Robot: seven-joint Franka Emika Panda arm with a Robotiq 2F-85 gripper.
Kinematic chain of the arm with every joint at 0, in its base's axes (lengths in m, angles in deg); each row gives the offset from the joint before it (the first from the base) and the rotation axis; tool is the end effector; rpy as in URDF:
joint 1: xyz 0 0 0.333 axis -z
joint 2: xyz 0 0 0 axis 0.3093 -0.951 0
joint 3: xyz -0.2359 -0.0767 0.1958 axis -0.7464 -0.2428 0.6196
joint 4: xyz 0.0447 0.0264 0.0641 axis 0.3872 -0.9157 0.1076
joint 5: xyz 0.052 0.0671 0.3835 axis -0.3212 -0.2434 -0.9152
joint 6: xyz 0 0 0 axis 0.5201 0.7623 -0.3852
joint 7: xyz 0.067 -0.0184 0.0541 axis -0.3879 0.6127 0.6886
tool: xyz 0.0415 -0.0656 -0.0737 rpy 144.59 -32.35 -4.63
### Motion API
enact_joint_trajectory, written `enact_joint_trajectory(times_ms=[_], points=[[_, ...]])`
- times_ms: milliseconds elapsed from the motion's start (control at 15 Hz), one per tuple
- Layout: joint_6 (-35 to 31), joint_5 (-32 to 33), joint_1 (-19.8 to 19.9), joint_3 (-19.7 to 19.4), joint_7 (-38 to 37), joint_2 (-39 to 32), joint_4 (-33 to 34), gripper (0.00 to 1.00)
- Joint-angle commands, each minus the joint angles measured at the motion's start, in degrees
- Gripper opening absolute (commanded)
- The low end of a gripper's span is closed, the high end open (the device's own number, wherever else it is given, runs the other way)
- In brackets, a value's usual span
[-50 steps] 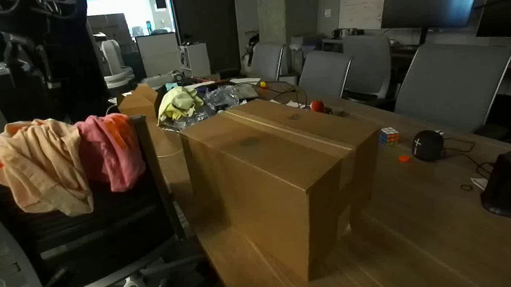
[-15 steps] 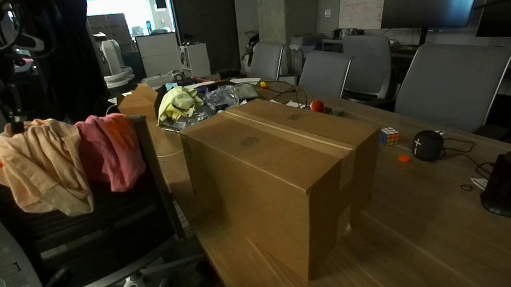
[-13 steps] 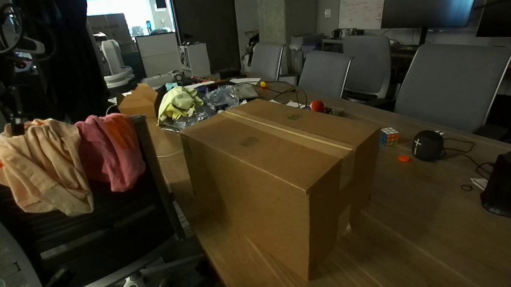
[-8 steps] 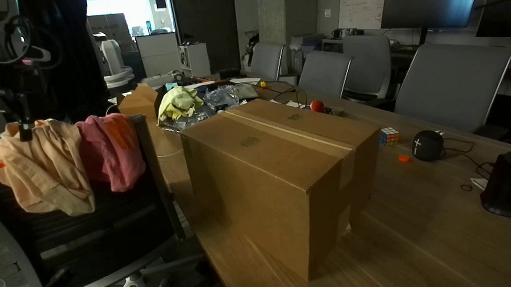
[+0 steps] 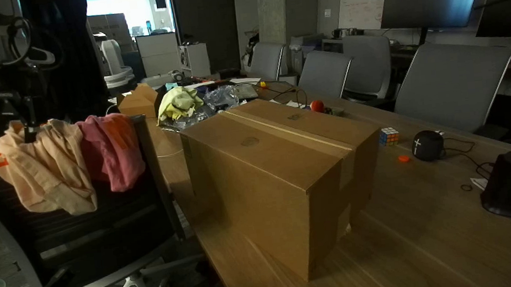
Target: Move the shirts to the top of the box one at a time
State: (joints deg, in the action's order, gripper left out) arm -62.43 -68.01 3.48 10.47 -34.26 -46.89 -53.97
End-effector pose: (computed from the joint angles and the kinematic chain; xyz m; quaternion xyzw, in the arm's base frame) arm 0.4007 0.2749 0.3865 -0.9914 -0.0331 0.1259 0.0097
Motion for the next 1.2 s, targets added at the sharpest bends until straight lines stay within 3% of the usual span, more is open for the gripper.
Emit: enact_joint_trajectory(times_ms=[0,400,533,1133], points=[[0.5,1.7,-0.6,0.1,-2.4,-1.7,2.3,0.43],[0.5,1.9,-0.7,0.1,-3.4,-0.8,2.5,0.01],[0.5,2.0,-0.8,0.2,-3.6,-0.2,2.6,0.05],[4.0,5.3,-0.5,0.1,-6.6,3.9,5.8,0.05]])
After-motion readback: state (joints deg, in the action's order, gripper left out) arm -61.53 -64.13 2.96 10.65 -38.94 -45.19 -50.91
